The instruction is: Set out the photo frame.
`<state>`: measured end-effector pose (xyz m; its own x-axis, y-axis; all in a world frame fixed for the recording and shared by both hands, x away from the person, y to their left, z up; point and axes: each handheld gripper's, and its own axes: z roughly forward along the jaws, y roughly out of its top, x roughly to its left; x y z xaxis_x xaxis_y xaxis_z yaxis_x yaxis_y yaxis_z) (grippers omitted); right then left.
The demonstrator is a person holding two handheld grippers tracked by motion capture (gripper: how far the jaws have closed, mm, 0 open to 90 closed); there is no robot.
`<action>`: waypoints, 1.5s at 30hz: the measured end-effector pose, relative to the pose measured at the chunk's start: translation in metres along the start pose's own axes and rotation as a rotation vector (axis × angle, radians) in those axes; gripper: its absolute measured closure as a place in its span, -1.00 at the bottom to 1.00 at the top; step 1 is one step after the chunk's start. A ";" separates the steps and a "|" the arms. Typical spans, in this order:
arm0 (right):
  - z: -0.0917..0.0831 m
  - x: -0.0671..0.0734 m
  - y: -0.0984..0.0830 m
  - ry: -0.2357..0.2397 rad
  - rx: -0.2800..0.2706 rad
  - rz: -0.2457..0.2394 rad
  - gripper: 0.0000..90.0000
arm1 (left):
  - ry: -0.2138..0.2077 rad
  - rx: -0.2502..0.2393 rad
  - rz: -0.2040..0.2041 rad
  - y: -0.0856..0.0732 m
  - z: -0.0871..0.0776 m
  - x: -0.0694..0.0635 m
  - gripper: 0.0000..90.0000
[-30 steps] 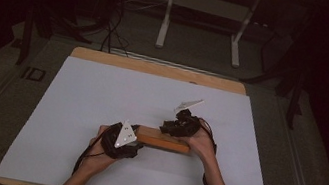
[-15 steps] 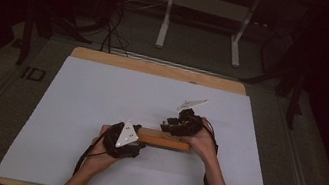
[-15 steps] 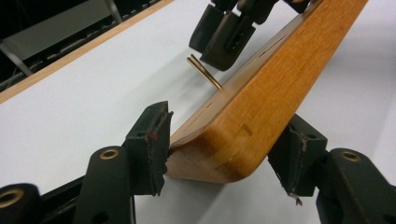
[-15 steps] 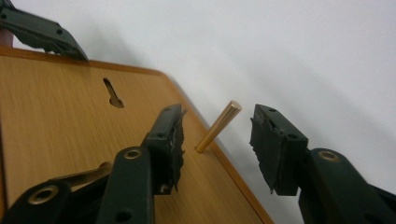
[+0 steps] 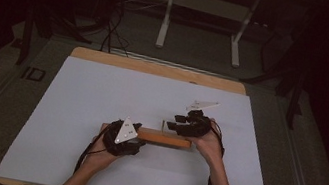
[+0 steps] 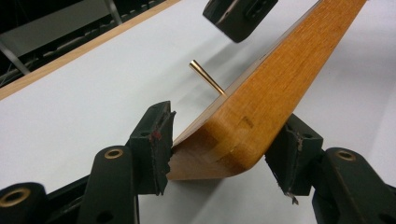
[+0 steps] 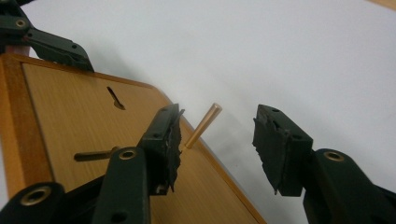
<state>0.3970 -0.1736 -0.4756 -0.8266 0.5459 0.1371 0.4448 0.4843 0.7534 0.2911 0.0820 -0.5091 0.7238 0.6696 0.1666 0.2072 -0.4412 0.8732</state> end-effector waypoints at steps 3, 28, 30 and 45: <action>-0.007 0.000 -0.002 -0.017 -0.021 -0.002 0.15 | 0.002 0.000 -0.006 0.000 0.000 0.000 0.00; -0.034 -0.009 -0.032 -0.101 -0.060 0.008 0.18 | -0.002 0.001 -0.034 0.000 0.000 0.002 -0.01; -0.037 -0.009 -0.034 -0.112 -0.067 0.004 0.19 | -0.003 0.000 -0.037 0.000 0.000 0.003 -0.01; -0.052 -0.008 -0.058 -0.157 -0.109 0.020 0.23 | -0.009 -0.007 -0.054 0.001 0.000 0.004 -0.01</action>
<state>0.3598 -0.2417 -0.4868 -0.7501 0.6589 0.0571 0.4135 0.3999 0.8180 0.2946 0.0845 -0.5080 0.7177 0.6868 0.1147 0.2417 -0.4002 0.8840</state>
